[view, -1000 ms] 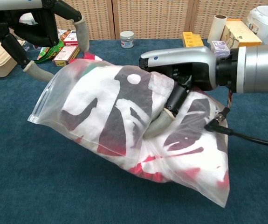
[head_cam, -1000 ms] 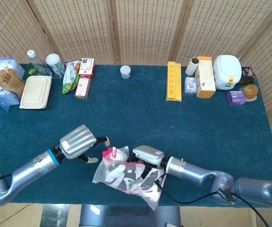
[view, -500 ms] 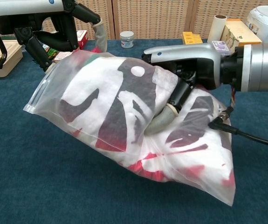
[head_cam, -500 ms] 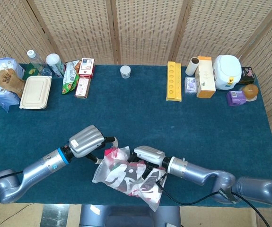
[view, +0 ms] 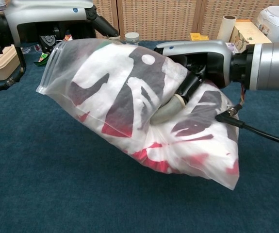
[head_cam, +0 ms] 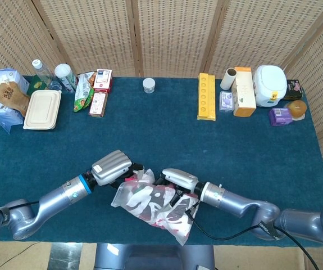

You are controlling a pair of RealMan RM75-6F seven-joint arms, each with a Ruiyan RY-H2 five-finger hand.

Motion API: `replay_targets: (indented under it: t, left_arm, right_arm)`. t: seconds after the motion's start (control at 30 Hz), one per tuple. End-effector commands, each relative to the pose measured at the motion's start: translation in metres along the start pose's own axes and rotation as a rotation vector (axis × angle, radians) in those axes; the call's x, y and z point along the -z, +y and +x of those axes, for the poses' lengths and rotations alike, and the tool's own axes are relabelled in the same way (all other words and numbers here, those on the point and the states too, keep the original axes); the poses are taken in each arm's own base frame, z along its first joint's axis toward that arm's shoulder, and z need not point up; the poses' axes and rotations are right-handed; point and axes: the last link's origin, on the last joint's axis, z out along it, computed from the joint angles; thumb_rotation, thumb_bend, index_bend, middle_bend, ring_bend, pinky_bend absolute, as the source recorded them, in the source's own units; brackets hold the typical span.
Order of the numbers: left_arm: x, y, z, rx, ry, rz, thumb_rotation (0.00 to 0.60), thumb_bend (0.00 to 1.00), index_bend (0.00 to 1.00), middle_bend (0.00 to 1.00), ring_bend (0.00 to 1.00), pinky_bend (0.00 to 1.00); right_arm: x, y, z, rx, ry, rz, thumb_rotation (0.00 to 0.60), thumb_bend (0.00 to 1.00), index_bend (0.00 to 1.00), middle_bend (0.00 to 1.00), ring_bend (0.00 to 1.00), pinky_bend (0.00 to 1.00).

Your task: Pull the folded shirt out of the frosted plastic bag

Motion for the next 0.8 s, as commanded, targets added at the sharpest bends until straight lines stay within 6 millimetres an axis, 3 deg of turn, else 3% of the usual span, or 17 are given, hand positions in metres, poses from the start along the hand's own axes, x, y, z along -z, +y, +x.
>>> replay_targets:
  t: [0.03,0.27,0.8]
  left_arm:
    - [-0.004,0.001,-0.001,0.013,0.011,0.002,0.595,0.36,0.72,1.00,1.00,1.00]
    - [0.001,-0.010,-0.001,-0.009,0.027,0.046,0.600,0.42,0.80,1.00,1.00,1.00]
    - [-0.006,-0.037,-0.015,0.040,0.028,0.127,0.600,0.43,0.81,1.00,1.00,1.00]
  right_arm:
    - [0.000,0.004,0.000,-0.010,0.006,-0.010,0.600,0.20,0.86,0.92,1.00,1.00]
    - [0.002,0.014,0.005,-0.054,0.038,-0.044,0.600,0.20,0.86,0.92,1.00,1.00]
    - [-0.001,0.027,0.006,-0.003,0.048,-0.131,0.600,0.20,0.86,0.92,1.00,1.00]
